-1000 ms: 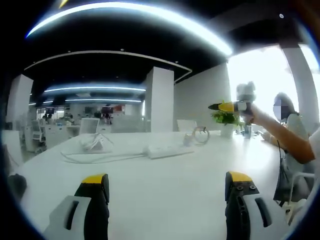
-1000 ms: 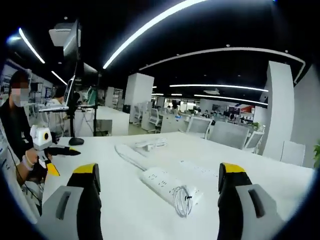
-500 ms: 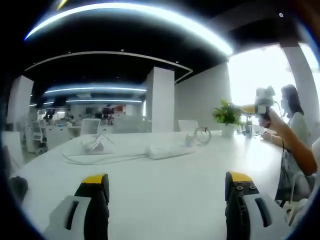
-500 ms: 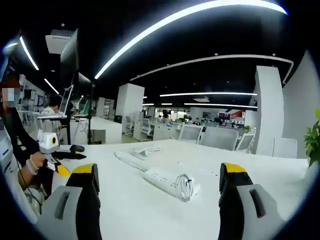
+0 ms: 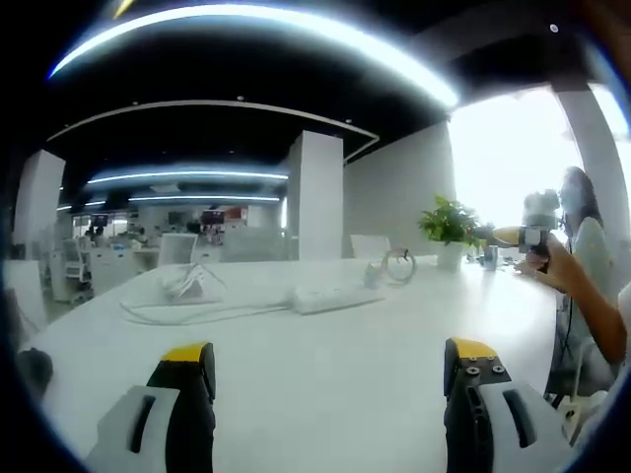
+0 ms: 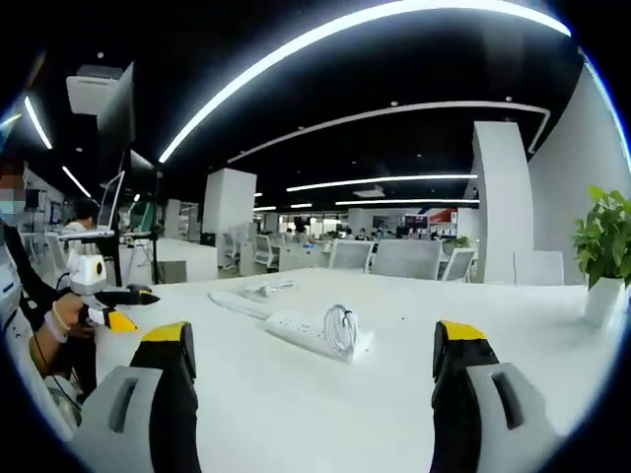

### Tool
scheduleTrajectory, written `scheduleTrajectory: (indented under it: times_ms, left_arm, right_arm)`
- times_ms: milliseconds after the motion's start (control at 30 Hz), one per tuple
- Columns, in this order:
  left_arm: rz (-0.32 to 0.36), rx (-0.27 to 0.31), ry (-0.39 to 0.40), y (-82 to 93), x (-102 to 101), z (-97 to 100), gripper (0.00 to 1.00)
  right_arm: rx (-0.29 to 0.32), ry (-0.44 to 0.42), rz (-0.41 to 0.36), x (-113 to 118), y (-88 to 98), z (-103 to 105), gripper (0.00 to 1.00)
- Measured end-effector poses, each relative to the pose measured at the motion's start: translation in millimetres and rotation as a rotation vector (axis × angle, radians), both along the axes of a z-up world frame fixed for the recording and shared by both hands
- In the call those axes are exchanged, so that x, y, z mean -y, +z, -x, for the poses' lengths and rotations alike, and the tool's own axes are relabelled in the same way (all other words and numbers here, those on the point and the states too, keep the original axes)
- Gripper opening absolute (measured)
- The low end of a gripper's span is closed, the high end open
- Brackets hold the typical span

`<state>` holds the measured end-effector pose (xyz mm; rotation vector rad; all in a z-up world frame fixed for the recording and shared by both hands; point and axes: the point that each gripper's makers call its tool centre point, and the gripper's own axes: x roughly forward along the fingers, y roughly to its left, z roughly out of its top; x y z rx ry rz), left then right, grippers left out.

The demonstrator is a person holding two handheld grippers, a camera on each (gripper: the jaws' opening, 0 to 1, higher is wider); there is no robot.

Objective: Straighten the power strip on the desk, plug the charger into it

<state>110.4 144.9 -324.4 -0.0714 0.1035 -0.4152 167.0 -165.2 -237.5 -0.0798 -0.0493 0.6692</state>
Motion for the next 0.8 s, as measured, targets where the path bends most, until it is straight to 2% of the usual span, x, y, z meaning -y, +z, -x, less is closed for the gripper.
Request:
scheduleTrajectory:
  times_ms: [200, 367, 500, 800]
  left_arm:
    - [0.001, 0.003, 0.003, 1.0, 0, -0.2, 0.99]
    - [-0.001, 0.004, 0.004, 1.3, 0, -0.5, 0.99]
    - [-0.001, 0.005, 0.006, 1.6, 0, -0.2, 0.99]
    - [0.002, 0.011, 0.017, 3.6, -2, 0.1, 0.99]
  right_arm:
    - [-0.005, -0.021, -0.008, 7, -14.8, 6, 1.0]
    - [-0.006, -0.022, 0.012, 4, -27.8, 11, 1.0]
    - [-0.021, -0.029, -0.003, 5, -36.3, 15, 1.0]
    - [-0.039, -0.081, 0.006, 11, -53.6, 25, 1.0]
